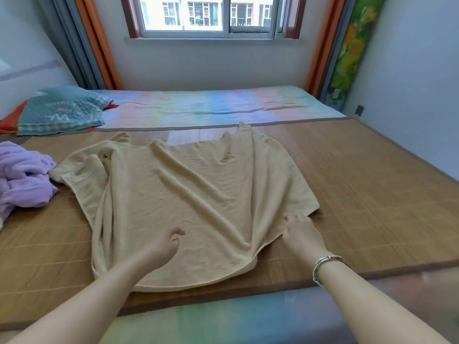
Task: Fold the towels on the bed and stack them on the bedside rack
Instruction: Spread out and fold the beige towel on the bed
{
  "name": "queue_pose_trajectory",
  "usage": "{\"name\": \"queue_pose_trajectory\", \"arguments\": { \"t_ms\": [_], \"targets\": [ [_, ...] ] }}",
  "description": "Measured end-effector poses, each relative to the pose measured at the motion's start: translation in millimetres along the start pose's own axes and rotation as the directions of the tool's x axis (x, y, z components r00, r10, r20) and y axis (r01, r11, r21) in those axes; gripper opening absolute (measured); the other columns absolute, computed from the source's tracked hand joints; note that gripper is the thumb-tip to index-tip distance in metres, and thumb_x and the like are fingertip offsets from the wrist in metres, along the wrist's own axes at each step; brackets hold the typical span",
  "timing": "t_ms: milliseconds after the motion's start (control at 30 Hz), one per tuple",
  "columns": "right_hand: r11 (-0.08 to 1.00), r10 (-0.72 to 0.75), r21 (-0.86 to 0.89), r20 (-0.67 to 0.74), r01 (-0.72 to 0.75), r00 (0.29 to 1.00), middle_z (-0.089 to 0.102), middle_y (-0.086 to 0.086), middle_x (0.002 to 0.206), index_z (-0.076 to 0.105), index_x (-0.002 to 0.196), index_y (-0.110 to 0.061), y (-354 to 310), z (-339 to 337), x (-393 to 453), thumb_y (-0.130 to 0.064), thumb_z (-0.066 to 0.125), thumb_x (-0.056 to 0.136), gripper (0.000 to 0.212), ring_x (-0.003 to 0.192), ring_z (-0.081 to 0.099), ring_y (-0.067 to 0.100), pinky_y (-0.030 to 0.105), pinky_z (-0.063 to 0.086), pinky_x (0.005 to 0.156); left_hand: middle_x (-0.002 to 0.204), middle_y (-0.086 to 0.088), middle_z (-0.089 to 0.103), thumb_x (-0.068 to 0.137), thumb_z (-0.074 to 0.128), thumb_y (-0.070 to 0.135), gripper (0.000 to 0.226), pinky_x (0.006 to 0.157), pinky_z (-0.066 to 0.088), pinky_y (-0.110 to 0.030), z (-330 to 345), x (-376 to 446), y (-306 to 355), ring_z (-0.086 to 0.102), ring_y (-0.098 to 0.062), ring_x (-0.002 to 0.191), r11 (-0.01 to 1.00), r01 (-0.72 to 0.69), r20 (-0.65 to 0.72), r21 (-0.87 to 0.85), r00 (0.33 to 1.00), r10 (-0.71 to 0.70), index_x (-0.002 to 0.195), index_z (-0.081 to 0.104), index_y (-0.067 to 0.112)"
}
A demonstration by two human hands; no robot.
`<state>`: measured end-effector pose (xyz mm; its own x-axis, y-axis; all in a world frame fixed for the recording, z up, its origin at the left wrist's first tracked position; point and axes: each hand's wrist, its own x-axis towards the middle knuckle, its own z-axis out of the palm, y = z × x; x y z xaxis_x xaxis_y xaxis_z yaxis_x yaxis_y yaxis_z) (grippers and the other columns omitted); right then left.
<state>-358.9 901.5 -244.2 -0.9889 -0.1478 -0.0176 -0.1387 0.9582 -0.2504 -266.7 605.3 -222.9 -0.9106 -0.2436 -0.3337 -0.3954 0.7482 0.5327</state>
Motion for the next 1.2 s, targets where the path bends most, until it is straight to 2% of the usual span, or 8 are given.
{"name": "queue_pose_trajectory", "arguments": {
  "t_ms": [167,400,467,567,700,933,1067,1200],
  "targets": [
    [0.892,0.269,0.372,0.018,-0.256,0.963,0.048,0.018,0.133,0.047,0.129,-0.001,53.9,-1.9,61.7,-0.015,0.046,0.094,0.037,0.122,0.045,0.033,0.035,0.035,0.098,0.145,0.000,0.044,0.099,0.042,0.016,0.036,0.094,0.036,-0.023,43.9,66.0,74.0,0.050,-0.012,0.120,0.979,-0.155,-0.004,-0.131,0.988,0.156,0.133,0.050,0.024],
    [-0.067,0.510,0.879,0.438,-0.473,0.741,0.059,0.022,0.085,0.048,0.105,-0.001,103.3,11.7,142.8,-0.020,0.035,0.097,0.024,0.069,0.060,0.030,0.041,0.055,0.060,0.158,0.002,0.024,0.098,0.047,0.030,0.053,0.117,0.019,-0.030,105.5,154.7,145.7,0.022,-0.015,0.144,0.952,-0.304,0.033,-0.036,0.952,0.305,0.148,0.031,0.027],
    [-0.265,0.431,0.855,0.519,-0.446,0.738,0.060,0.020,0.092,0.048,0.116,0.002,109.6,14.5,162.7,-0.026,0.031,0.101,0.036,0.067,0.054,0.024,0.033,0.053,0.048,0.161,0.003,0.005,0.097,0.047,0.037,0.064,0.120,0.011,-0.041,113.5,178.4,149.6,0.008,-0.018,0.148,0.967,-0.256,0.043,-0.004,0.966,0.255,0.152,0.016,0.028],
    [-0.397,0.337,0.829,0.531,-0.394,0.778,0.054,0.025,0.132,0.050,0.116,0.001,112.7,20.5,189.3,-0.032,0.029,0.103,0.042,0.088,0.059,0.028,0.041,0.053,0.074,0.160,0.011,-0.011,0.093,0.048,0.049,0.080,0.119,-0.001,-0.046,124.9,201.1,141.3,-0.006,-0.019,0.148,0.981,-0.183,0.054,0.071,0.982,0.179,0.152,-0.002,0.034],
    [-0.283,0.355,0.921,0.361,-0.269,0.862,0.059,0.016,0.127,0.054,0.125,-0.005,107.6,29.8,210.3,-0.004,0.043,0.097,0.029,0.114,0.059,0.029,0.039,0.050,0.092,0.156,0.017,-0.022,0.088,0.042,0.064,0.087,0.117,-0.010,-0.043,138.2,199.8,126.9,-0.018,-0.017,0.146,0.957,-0.215,0.056,0.194,0.976,0.208,0.148,-0.017,0.041],
    [0.726,0.351,0.688,-0.347,-0.019,0.869,0.070,-0.004,0.101,0.064,0.100,-0.021,116.9,12.4,170.4,0.005,0.044,0.087,0.035,0.098,0.064,0.016,0.022,0.046,0.073,0.153,0.015,-0.031,0.087,0.032,0.072,0.072,0.114,-0.015,-0.055,136.3,183.9,149.1,-0.025,-0.029,0.144,0.902,-0.236,0.117,0.362,0.971,0.208,0.147,-0.003,0.052],
    [0.765,0.296,0.630,-0.527,0.132,0.797,0.069,-0.007,0.104,0.064,0.105,-0.018,148.3,-19.5,125.0,0.007,0.045,0.087,0.036,0.102,0.064,0.009,0.021,0.047,0.087,0.157,0.018,-0.011,0.088,0.031,0.071,0.062,0.112,-0.023,-0.048,154.9,159.1,188.5,-0.028,-0.018,0.142,0.933,-0.331,0.124,0.141,0.941,0.315,0.146,0.023,0.049],
    [0.575,0.310,0.797,-0.423,0.187,0.852,0.065,-0.013,0.110,0.060,0.102,-0.017,156.7,-34.9,81.7,0.011,0.048,0.087,0.034,0.106,0.059,-0.007,0.014,0.047,0.095,0.159,0.017,0.009,0.076,0.054,0.073,0.078,0.120,0.003,-0.049,176.5,131.8,223.4,-0.001,-0.009,0.148,0.902,-0.375,0.232,-0.213,0.877,0.420,0.145,0.026,0.048]
  ]
}}
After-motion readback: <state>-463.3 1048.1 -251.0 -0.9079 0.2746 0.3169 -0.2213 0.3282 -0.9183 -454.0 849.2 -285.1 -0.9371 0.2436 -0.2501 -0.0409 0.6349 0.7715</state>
